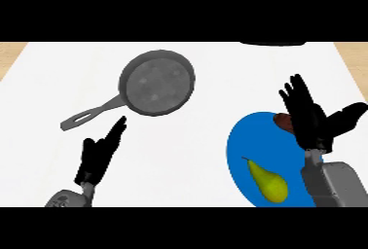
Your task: Pick the pear from the plate and place it in the pan
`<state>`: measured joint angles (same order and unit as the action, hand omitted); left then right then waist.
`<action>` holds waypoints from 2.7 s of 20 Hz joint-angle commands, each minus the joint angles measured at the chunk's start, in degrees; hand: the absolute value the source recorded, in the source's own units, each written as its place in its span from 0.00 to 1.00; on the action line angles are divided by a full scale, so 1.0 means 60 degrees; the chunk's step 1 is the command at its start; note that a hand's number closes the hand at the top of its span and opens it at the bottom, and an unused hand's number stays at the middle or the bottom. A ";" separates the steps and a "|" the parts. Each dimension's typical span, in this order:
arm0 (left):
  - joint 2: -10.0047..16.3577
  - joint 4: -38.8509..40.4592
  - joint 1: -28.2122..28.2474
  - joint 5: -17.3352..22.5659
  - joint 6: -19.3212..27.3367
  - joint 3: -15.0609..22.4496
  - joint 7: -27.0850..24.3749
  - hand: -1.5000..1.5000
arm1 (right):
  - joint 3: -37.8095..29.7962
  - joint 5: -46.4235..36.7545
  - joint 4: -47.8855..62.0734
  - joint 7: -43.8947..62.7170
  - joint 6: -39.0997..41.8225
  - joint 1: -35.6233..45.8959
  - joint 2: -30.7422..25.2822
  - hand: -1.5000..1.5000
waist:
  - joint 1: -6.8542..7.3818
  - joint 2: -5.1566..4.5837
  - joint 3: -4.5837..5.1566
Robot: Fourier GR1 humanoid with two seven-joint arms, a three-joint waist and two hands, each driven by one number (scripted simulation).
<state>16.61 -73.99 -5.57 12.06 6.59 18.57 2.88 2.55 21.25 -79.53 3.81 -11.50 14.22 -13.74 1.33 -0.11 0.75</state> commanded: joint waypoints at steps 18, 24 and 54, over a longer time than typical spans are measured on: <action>0.1847 -0.1568 0.1230 -0.1101 0.1237 -0.0986 -0.0006 0.50 | 0.3945 -0.9322 -0.4446 0.3840 0.0744 -0.0160 -0.5935 0.00 | -0.0457 0.0288 -0.0046; 0.1546 -0.2133 0.1261 -0.1298 0.1439 -0.0728 0.0239 0.50 | 0.5372 -0.9473 -0.6978 0.6847 0.3921 0.0361 -0.5986 0.00 | -0.0272 0.0146 -0.0077; 0.1448 -0.2570 0.1463 -0.1475 0.1133 -0.0982 0.0491 0.50 | 0.7744 -0.9614 -0.2062 1.2150 0.9122 0.2720 -0.0335 0.00 | -0.0212 0.0063 -0.0097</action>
<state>25.66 -89.51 2.66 3.45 13.43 12.68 6.40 49.42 -36.10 -94.80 63.71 35.03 29.50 -18.02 0.25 0.31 0.21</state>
